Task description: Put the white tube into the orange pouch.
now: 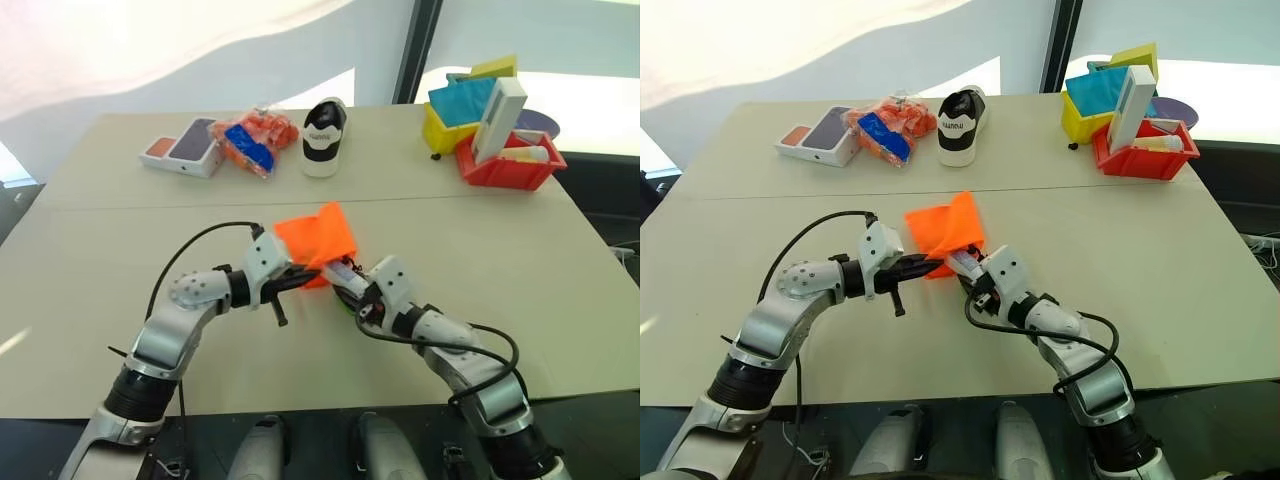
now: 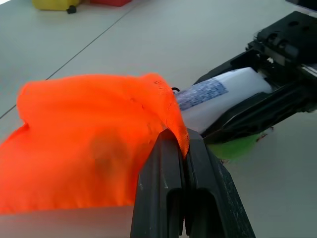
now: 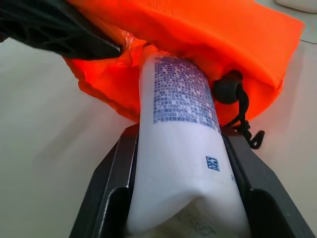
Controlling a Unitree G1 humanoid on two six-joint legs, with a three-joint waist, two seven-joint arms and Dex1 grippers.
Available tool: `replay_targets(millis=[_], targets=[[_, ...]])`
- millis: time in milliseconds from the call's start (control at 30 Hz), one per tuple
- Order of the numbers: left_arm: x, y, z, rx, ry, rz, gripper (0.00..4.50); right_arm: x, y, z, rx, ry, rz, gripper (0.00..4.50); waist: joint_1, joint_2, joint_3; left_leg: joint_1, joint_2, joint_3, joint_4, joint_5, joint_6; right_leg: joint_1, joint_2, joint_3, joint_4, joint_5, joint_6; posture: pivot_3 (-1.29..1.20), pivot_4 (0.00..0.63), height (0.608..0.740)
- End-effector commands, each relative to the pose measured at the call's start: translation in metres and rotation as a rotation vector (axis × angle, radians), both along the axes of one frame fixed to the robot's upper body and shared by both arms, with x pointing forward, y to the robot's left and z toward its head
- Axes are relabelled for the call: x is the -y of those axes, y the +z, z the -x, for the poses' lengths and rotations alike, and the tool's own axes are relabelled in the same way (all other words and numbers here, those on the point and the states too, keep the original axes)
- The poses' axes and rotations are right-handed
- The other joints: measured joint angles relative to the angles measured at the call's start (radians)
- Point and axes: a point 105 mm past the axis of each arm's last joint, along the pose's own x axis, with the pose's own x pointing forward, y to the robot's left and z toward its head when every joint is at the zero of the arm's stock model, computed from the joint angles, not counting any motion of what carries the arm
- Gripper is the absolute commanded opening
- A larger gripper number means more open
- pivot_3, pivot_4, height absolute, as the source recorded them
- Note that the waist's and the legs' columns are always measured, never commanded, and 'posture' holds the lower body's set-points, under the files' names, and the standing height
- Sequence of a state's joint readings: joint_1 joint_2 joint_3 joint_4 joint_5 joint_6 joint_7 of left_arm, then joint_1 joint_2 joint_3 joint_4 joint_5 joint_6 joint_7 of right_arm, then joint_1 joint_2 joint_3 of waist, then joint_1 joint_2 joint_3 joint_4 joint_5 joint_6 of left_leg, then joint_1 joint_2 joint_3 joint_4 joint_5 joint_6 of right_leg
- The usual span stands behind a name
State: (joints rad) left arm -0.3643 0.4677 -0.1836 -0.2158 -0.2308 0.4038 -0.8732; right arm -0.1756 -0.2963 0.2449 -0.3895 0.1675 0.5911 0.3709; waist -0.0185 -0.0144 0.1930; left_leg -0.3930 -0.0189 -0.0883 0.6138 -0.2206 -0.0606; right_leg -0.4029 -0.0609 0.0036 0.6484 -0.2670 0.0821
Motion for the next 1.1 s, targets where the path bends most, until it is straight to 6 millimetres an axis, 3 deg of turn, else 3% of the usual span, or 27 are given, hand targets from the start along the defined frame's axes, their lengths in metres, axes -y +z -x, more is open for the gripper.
replay_targets(millis=[33,267,633,867,1100], targets=[[0.010,0.012,0.009,0.026,-0.059,0.022,0.00,-0.010,0.011,-0.013,0.055,-0.039,0.011,1.68,0.000,0.000,0.000,0.000,0.000,0.000,0.000,0.000,0.000,0.000,0.000,0.000,0.000,0.000,0.000,0.00,0.150,0.740],[0.012,0.012,0.013,0.016,-0.065,0.021,0.00,-0.029,0.003,-0.029,0.061,-0.036,0.080,1.68,0.001,0.000,0.000,-0.001,0.000,0.000,0.000,0.000,0.000,0.000,0.000,0.000,0.000,0.000,0.000,0.00,0.150,0.740],[0.010,0.009,0.019,0.005,-0.050,0.028,0.00,-0.053,0.013,-0.060,0.094,-0.079,0.084,1.68,-0.002,0.000,0.000,0.000,0.000,0.000,0.000,0.000,0.000,-0.001,0.000,0.000,0.001,0.000,0.000,0.00,0.150,0.740],[-0.009,0.004,0.008,-0.003,0.045,0.035,0.00,-0.054,0.023,-0.039,0.113,0.029,0.035,4.43,-0.001,0.000,0.000,0.000,0.000,0.000,0.000,0.000,0.000,-0.001,0.000,0.000,0.001,0.000,0.000,0.00,0.150,0.740],[-0.033,0.008,-0.007,-0.055,0.144,0.131,0.00,-0.030,0.031,-0.002,0.088,0.184,-0.032,4.43,0.001,0.000,0.000,-0.001,0.000,0.000,0.000,0.000,0.000,-0.001,0.000,0.000,0.001,0.000,0.001,0.00,0.150,0.740]])
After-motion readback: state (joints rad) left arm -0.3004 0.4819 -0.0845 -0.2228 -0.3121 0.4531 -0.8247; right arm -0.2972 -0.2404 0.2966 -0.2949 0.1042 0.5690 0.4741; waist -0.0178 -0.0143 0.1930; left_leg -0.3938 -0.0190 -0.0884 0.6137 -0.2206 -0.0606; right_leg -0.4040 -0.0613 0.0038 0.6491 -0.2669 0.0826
